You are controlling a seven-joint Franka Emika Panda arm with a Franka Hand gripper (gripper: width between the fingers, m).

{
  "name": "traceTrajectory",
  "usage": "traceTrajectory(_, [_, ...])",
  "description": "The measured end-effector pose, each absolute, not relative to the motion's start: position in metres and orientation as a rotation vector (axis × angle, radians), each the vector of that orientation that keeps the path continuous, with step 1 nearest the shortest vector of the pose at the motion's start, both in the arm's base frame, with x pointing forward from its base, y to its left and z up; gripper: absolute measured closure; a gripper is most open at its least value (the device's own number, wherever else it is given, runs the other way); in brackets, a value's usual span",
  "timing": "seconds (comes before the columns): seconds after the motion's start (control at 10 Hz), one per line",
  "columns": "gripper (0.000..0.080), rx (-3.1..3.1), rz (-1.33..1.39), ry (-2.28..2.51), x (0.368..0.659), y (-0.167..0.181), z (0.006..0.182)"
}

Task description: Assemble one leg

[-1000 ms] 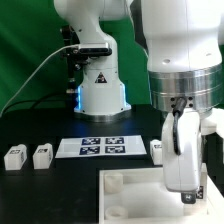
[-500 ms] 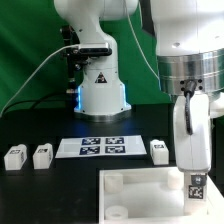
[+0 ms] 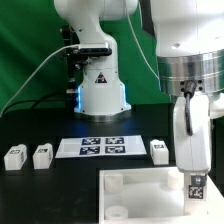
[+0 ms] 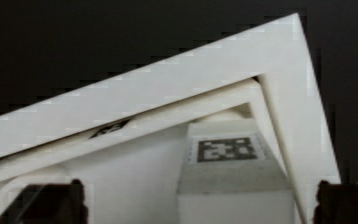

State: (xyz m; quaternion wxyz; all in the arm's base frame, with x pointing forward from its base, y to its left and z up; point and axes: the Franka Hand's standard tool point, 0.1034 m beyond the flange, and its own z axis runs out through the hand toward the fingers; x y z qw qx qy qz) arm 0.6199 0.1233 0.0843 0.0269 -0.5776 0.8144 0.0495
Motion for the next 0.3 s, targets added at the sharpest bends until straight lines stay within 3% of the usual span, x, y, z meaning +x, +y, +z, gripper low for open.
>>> traceTrajectory(0.3, [0.0151,-1.785,0.153,2.516,0.6196,0.1232,0.0836])
